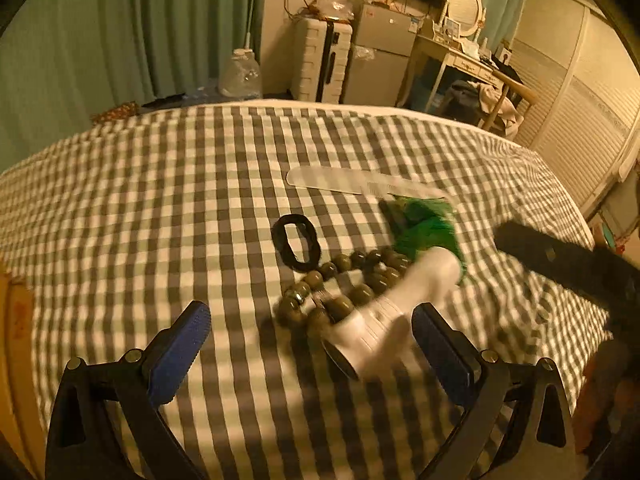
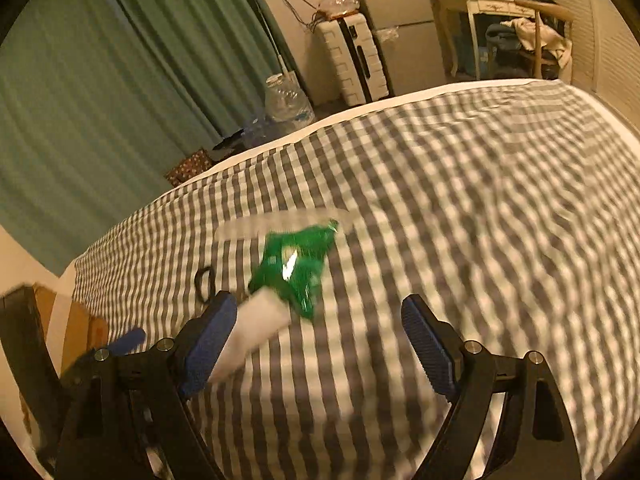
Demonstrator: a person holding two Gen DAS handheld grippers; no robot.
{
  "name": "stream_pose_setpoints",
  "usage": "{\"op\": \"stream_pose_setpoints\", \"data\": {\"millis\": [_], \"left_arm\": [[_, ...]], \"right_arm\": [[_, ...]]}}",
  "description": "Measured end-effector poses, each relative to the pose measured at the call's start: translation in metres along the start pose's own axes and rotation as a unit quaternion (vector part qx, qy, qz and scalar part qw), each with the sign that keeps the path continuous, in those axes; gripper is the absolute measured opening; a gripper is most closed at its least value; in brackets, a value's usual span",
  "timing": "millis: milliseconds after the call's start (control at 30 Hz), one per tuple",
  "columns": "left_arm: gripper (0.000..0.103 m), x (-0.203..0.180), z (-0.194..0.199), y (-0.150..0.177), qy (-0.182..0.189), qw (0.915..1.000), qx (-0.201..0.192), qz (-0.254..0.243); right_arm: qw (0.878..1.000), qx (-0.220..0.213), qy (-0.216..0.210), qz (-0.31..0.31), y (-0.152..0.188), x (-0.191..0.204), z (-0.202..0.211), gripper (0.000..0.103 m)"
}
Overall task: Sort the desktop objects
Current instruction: 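Grasp the white bottle with beads with the left gripper while the right grasps the green packet, then carry the white bottle and green packet into the cardboard box and release both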
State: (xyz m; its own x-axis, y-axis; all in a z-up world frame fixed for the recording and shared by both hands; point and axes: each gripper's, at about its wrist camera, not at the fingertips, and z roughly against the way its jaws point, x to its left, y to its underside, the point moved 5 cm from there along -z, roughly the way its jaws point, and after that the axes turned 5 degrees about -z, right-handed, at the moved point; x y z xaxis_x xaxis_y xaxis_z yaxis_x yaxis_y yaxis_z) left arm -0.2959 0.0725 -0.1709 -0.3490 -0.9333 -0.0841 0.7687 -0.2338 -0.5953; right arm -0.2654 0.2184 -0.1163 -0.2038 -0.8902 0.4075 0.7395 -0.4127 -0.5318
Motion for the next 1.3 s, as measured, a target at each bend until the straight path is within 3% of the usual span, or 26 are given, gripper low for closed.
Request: {"op": "stream_pose_setpoints", "data": {"millis": [133,167,200,233,267,333,433,600,633,667,767,900,1100,1300], "left_arm": [[0.100,0.010,-0.010,-0.010,0.041,0.9991,-0.003,0.007],[0.096,0.011,-0.014,-0.011,0.062,0.9981,0.006,0.006],[0.092,0.011,-0.017,-0.012,0.075,0.9972,0.010,0.002],[0.089,0.009,-0.020,-0.012,0.095,0.9953,0.017,-0.004],[0.084,0.005,-0.024,-0.012,0.128,0.9912,0.031,-0.014],[0.084,-0.001,-0.029,-0.011,0.159,0.9855,0.053,-0.024],[0.084,-0.012,-0.030,-0.008,0.154,0.9833,0.071,-0.065],[0.086,-0.021,-0.028,-0.007,0.133,0.9829,0.087,-0.093],[0.084,-0.021,-0.028,-0.008,0.134,0.9826,0.092,-0.090],[0.071,-0.022,-0.027,-0.009,0.149,0.9801,0.103,-0.081],[0.054,-0.020,-0.018,-0.007,0.174,0.9759,0.116,-0.063],[0.041,-0.016,-0.004,0.001,0.183,0.9738,0.125,-0.051],[0.041,-0.013,0.025,0.023,0.169,0.9772,0.125,-0.031],[0.040,0.017,0.062,0.048,0.165,0.9804,0.101,0.035]], "right_arm": [[1.000,0.021,-0.016,-0.002,-0.011,0.012,-0.033,0.082],[1.000,0.022,-0.018,0.004,-0.013,0.016,-0.039,0.075],[1.000,0.017,-0.017,0.013,-0.013,0.018,-0.046,0.048],[1.000,0.015,-0.012,0.021,-0.013,0.019,-0.052,0.034],[1.000,0.006,-0.015,0.027,-0.011,0.019,-0.054,0.034],[0.999,0.006,-0.022,0.024,-0.005,0.016,-0.053,0.034],[0.999,0.013,-0.017,0.035,-0.003,0.015,-0.047,0.032],[0.999,0.007,-0.006,0.038,0.006,0.011,-0.037,0.028],[0.999,-0.009,0.003,0.041,0.005,0.012,-0.032,0.026],[0.999,-0.020,0.012,0.044,0.004,0.009,-0.027,0.025],[0.999,-0.021,0.011,0.036,0.008,0.000,-0.018,0.025],[1.000,0.000,0.012,0.010,0.014,-0.018,-0.012,0.025],[0.999,0.003,0.019,0.034,0.029,-0.023,0.015,0.025],[0.999,-0.015,-0.004,0.029,0.045,-0.019,0.066,0.025]]}}
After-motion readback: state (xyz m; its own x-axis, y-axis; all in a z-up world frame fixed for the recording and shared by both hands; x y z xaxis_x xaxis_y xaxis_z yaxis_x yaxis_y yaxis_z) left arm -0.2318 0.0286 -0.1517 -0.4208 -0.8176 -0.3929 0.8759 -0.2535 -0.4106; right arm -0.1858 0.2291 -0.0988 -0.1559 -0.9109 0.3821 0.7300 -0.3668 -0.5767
